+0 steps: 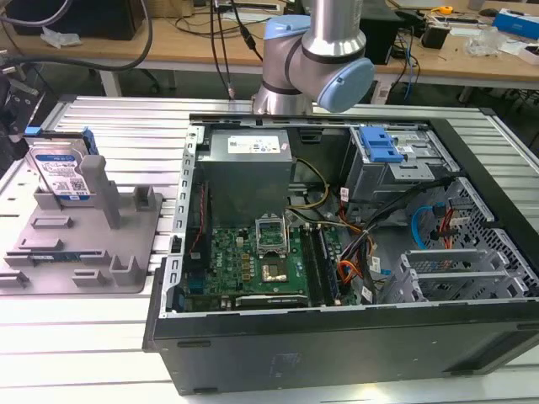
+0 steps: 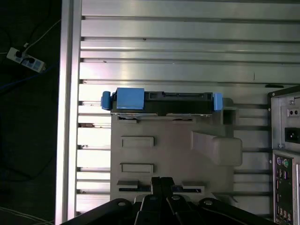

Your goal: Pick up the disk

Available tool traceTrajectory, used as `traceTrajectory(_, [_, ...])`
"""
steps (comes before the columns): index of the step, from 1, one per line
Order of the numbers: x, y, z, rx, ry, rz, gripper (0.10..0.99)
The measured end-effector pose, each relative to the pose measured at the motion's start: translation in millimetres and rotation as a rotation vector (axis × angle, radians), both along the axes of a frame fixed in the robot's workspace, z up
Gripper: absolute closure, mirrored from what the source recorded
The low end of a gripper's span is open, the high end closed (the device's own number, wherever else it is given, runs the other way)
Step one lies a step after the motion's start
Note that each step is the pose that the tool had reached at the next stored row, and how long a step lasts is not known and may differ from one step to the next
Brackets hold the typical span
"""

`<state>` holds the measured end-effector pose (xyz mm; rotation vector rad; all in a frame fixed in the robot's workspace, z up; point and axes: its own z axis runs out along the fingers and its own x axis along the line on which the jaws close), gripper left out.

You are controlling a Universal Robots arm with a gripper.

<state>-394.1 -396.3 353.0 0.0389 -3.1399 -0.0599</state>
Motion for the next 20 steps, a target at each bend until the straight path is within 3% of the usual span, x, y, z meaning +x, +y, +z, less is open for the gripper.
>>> traceTrajectory(5, [0.0, 0.0, 0.0, 0.000, 0.0000, 0.118, 0.980])
traceTrajectory(8, [0.0, 0.0, 0.0, 0.000, 0.0000, 0.258, 0.973])
traceTrajectory(9, [0.0, 0.0, 0.0, 0.000, 0.0001, 0.305, 0.788])
traceTrajectory(10, [0.0, 0.0, 0.0, 0.000, 0.0001, 0.323, 0.788])
traceTrajectory(13, [0.0, 0.0, 0.0, 0.000, 0.0000, 0.382, 0.608])
traceTrajectory(15, [0.0, 0.0, -0.1, 0.000, 0.0000, 0.420, 0.608])
traceTrajectory(16, [0.1, 0.0, -0.1, -0.002, 0.0004, 0.444, 0.545])
traceTrajectory(20, [0.0, 0.0, -0.8, -0.004, -0.0003, 0.569, 0.545])
